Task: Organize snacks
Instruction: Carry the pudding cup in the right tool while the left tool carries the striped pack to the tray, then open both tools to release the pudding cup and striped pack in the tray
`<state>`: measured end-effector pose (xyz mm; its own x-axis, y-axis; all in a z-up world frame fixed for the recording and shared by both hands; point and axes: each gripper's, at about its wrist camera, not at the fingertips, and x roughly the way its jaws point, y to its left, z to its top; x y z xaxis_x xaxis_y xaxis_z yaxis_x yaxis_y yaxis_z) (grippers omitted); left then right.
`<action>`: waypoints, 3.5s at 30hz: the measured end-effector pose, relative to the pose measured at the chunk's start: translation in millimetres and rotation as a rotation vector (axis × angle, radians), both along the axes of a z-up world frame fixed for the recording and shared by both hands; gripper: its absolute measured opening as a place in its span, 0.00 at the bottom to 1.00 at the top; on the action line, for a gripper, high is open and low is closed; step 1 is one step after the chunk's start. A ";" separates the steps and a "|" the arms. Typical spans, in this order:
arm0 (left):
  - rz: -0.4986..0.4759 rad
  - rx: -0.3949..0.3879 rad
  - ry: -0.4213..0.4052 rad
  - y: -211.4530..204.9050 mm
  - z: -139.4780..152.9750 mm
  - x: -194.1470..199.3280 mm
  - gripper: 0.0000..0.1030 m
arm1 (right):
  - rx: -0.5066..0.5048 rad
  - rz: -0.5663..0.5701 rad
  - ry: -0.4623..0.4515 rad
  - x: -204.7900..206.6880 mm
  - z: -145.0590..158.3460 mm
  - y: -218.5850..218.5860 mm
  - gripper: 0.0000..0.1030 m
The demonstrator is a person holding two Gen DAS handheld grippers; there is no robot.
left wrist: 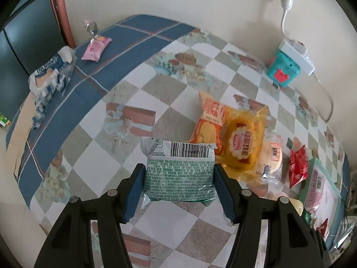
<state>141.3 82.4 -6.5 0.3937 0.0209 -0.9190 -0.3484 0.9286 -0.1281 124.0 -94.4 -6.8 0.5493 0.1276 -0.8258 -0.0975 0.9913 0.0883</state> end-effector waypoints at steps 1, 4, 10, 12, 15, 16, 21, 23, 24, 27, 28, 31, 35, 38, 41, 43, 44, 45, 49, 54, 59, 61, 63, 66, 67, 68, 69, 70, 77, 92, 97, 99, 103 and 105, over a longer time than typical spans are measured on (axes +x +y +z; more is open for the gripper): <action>-0.003 0.002 -0.009 -1.1 3.5 -1.0 0.61 | 0.005 -0.003 -0.006 -0.6 3.0 -1.6 0.37; -0.012 0.012 -0.033 -6.0 13.3 -3.2 0.61 | 0.006 -0.013 -0.016 -2.1 9.3 -6.1 0.37; -0.041 0.043 -0.062 -23.3 25.1 -4.1 0.61 | -0.014 -0.038 -0.047 -3.8 19.1 -20.8 0.37; -0.058 0.048 -0.066 -30.7 26.7 -4.6 0.61 | -0.022 -0.055 -0.059 -3.7 22.7 -28.5 0.37; -0.090 0.059 -0.079 -46.4 32.3 -5.2 0.61 | -0.032 -0.086 -0.075 -4.2 27.2 -42.6 0.37; -0.098 0.060 -0.086 -51.7 34.9 -5.0 0.61 | -0.043 -0.100 -0.079 -4.3 28.4 -47.8 0.37; -0.131 0.054 -0.112 -74.7 45.5 -4.3 0.61 | -0.053 -0.170 -0.087 -5.9 32.4 -77.9 0.37; -0.143 0.045 -0.119 -85.2 48.6 -3.7 0.61 | -0.043 -0.206 -0.090 -7.5 34.7 -93.8 0.37; -0.151 0.043 -0.121 -90.3 50.0 -3.3 0.61 | -0.047 -0.221 -0.092 -8.3 35.6 -99.7 0.37; -0.184 0.049 -0.131 -108.3 54.1 -2.3 0.61 | -0.068 -0.269 -0.096 -11.4 37.5 -119.2 0.37; -0.198 0.054 -0.135 -115.7 55.8 -1.9 0.61 | -0.072 -0.286 -0.096 -12.1 38.0 -126.0 0.37; -0.229 0.060 -0.146 -130.5 59.7 -1.2 0.61 | -0.066 -0.342 -0.090 -14.4 38.6 -147.6 0.37; -0.273 0.069 -0.161 -150.5 65.5 -0.6 0.61 | -0.061 -0.408 -0.085 -19.5 38.6 -174.3 0.37; -0.311 0.079 -0.173 -167.2 70.4 0.8 0.61 | -0.040 -0.449 -0.080 -23.1 37.2 -193.1 0.37; -0.341 0.083 -0.192 -181.3 75.9 1.9 0.61 | -0.026 -0.485 -0.070 -24.8 33.7 -207.6 0.37; -0.366 0.089 -0.204 -192.6 79.4 2.4 0.61 | -0.018 -0.509 -0.064 -25.9 31.6 -216.3 0.37; -0.380 0.090 -0.210 -198.9 80.7 2.7 0.61 | -0.012 -0.526 -0.061 -26.6 30.7 -221.7 0.37; -0.390 0.091 -0.212 -203.6 81.2 3.3 0.61 | -0.005 -0.546 -0.055 -27.1 29.5 -227.0 0.37; -0.437 0.094 -0.217 -224.8 83.5 3.5 0.61 | 0.014 -0.593 -0.033 -29.1 22.6 -243.4 0.37; -0.493 0.096 -0.220 -250.4 83.2 5.5 0.61 | 0.010 -0.651 -0.025 -32.4 17.8 -262.5 0.37; -0.535 0.089 -0.210 -270.0 76.6 8.8 0.61 | 0.028 -0.695 -0.021 -36.1 14.1 -278.3 0.37; -0.550 0.082 -0.206 -278.0 73.4 10.5 0.61 | 0.032 -0.708 -0.019 -36.6 12.1 -282.6 0.37; -0.566 0.072 -0.202 -286.1 69.2 12.8 0.61 | 0.026 -0.715 -0.020 -36.8 11.4 -285.0 0.37; -0.578 0.052 -0.187 -294.2 61.1 18.4 0.61 | 0.008 -0.715 -0.020 -35.0 10.1 -286.3 0.37; -0.584 0.043 -0.183 -296.3 58.5 20.4 0.61 | 0.004 -0.714 -0.019 -34.3 9.3 -286.8 0.37; -0.587 0.028 -0.181 -297.8 56.1 22.4 0.61 | 0.000 -0.714 -0.019 -33.6 8.5 -287.6 0.37; -0.589 0.018 -0.178 -299.0 54.2 24.0 0.61 | -0.004 -0.715 -0.018 -33.0 7.9 -288.5 0.37; -0.590 0.008 -0.175 -300.1 51.9 25.8 0.61 | -0.007 -0.718 -0.018 -32.4 7.4 -289.7 0.37; -0.604 0.000 -0.164 -308.7 37.8 36.3 0.61 | -0.030 -0.733 -0.012 -27.0 3.4 -296.8 0.37; -0.685 -0.041 -0.132 -334.2 22.4 35.5 0.61 | -0.042 -0.750 0.028 -24.0 -9.1 -303.7 0.37; -0.684 -0.050 -0.106 -334.3 16.1 36.9 0.61 | -0.036 -0.755 0.034 -25.3 -9.8 -305.0 0.37; -0.686 -0.049 -0.099 -334.2 14.9 37.1 0.61 | -0.034 -0.750 0.038 -24.3 -10.8 -304.2 0.38; -0.687 -0.054 -0.080 -334.1 12.3 38.3 0.61 | -0.027 -0.744 0.048 -22.3 -12.7 -302.7 0.37; -0.690 -0.059 -0.075 -334.2 12.2 38.5 0.62 | -0.031 -0.742 0.051 -21.7 -12.1 -302.5 0.37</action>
